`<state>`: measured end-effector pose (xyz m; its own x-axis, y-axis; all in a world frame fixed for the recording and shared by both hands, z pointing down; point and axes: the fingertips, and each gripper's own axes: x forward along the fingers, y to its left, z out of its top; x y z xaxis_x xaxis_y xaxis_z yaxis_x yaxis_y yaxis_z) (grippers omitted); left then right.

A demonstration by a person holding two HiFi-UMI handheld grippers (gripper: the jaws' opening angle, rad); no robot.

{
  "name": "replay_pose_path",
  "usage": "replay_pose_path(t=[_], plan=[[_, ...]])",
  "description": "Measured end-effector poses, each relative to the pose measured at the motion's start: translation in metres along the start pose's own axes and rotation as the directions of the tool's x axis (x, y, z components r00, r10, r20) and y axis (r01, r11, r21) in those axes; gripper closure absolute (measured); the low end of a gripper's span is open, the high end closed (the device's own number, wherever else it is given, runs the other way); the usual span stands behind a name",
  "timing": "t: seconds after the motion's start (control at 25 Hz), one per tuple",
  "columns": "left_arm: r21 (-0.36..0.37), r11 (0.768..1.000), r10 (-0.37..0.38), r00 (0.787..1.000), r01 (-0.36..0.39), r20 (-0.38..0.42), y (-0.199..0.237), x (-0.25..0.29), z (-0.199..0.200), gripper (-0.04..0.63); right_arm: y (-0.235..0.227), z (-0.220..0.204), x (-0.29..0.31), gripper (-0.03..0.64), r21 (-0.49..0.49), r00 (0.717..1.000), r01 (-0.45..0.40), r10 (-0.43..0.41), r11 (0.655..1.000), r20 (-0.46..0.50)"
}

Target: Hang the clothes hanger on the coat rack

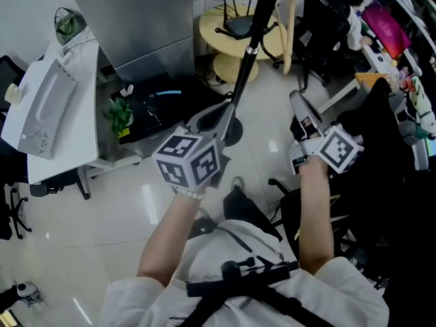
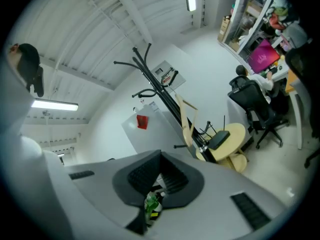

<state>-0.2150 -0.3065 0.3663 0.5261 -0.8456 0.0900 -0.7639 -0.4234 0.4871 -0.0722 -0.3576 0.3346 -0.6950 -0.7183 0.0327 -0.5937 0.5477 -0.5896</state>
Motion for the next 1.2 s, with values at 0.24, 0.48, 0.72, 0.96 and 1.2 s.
replay_pose_path(t=[0.24, 0.48, 0.72, 0.96, 1.2], plan=[[0.015, 0.999, -0.044, 0.995, 0.045, -0.092, -0.017, -0.021, -0.052, 0.597, 0.006, -0.066, -0.060, 0.621, -0.036, 0.992, 0.107, -0.109, 0.994, -0.057], [0.019, 0.998, -0.062, 0.984, 0.066, -0.166, -0.064, -0.027, -0.109, 0.597, -0.007, -0.115, -0.124, 0.621, -0.007, 0.989, 0.110, -0.110, 0.994, -0.096], [0.031, 0.998, -0.042, 0.980, 0.049, -0.196, -0.119, -0.015, -0.149, 0.597, -0.021, -0.116, -0.179, 0.621, -0.040, 0.985, 0.104, -0.109, 0.994, -0.137], [0.042, 0.999, 0.019, 0.980, -0.010, -0.201, -0.175, -0.012, -0.186, 0.598, -0.045, -0.114, -0.238, 0.621, -0.057, 0.978, 0.083, -0.092, 0.995, -0.187], [0.046, 0.998, 0.061, 0.980, -0.054, -0.187, -0.202, -0.010, -0.202, 0.598, -0.048, -0.110, -0.261, 0.621, -0.097, 0.973, 0.032, -0.054, 0.995, -0.223]])
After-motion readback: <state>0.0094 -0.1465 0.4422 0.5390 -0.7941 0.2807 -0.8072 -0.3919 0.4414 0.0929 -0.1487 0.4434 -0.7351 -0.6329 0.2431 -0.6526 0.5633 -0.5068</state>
